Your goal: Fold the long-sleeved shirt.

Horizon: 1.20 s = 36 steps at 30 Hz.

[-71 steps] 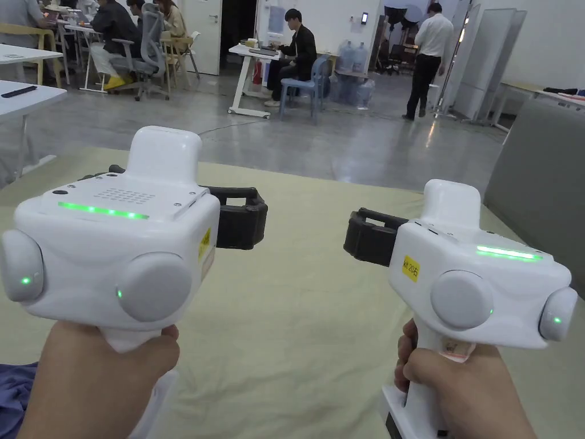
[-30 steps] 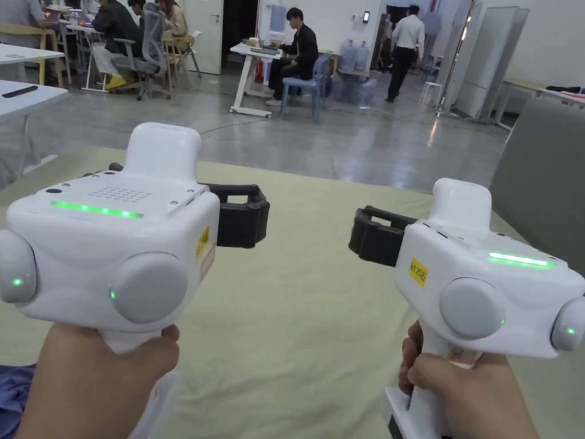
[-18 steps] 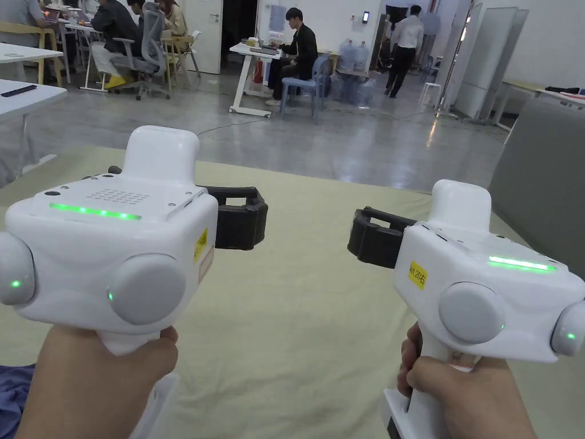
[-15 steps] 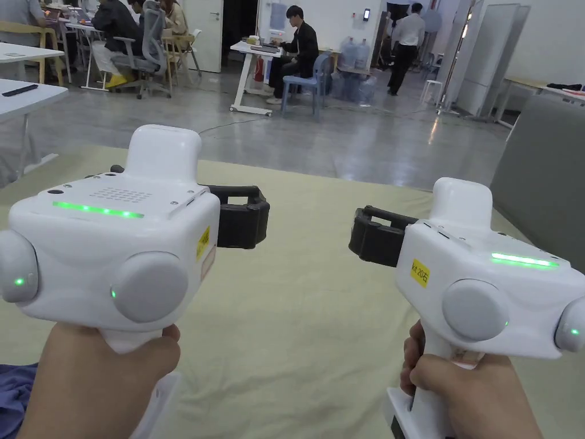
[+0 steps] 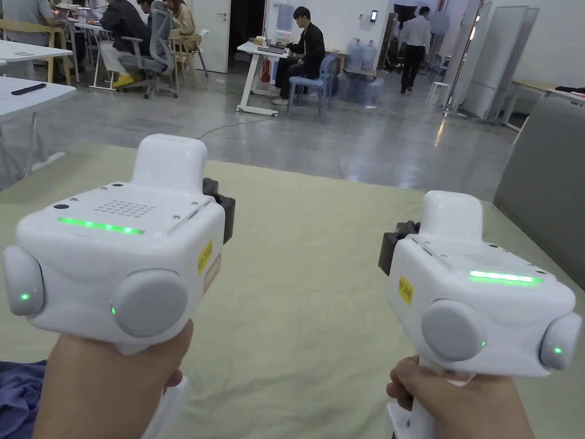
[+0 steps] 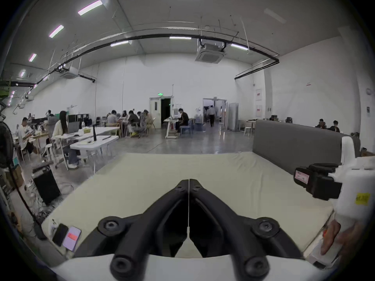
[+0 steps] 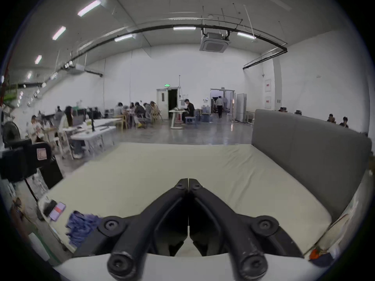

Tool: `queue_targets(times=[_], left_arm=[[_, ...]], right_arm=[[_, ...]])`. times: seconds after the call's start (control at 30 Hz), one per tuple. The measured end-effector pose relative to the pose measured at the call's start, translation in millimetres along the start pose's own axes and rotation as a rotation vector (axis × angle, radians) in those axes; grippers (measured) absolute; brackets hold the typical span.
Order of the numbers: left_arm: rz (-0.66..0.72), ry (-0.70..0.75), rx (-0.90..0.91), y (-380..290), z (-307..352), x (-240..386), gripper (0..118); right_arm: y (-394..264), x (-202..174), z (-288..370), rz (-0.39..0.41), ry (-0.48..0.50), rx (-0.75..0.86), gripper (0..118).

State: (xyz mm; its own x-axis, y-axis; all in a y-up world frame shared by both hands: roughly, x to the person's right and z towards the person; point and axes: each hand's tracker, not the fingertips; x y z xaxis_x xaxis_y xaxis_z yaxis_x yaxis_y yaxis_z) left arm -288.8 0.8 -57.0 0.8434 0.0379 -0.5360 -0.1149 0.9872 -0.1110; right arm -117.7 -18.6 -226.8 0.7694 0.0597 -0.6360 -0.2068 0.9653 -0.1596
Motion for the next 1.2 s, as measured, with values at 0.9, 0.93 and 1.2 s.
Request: queue_targets(times=[0.9, 0.93, 1.2], left_arm=[[0.082, 0.405, -0.330, -47, 55, -228, 0], [0.111, 0.390, -0.371, -59, 42, -233, 0], [0.321, 0.283, -0.664, -189, -73, -273, 117]], right_arm=[[-5, -254, 5, 0.114, 0.846, 0.035, 0], [-9, -250, 3, 0.125, 0.834, 0.036, 0], [-43, -182, -27, 0.206, 0.654, -0.085, 0]])
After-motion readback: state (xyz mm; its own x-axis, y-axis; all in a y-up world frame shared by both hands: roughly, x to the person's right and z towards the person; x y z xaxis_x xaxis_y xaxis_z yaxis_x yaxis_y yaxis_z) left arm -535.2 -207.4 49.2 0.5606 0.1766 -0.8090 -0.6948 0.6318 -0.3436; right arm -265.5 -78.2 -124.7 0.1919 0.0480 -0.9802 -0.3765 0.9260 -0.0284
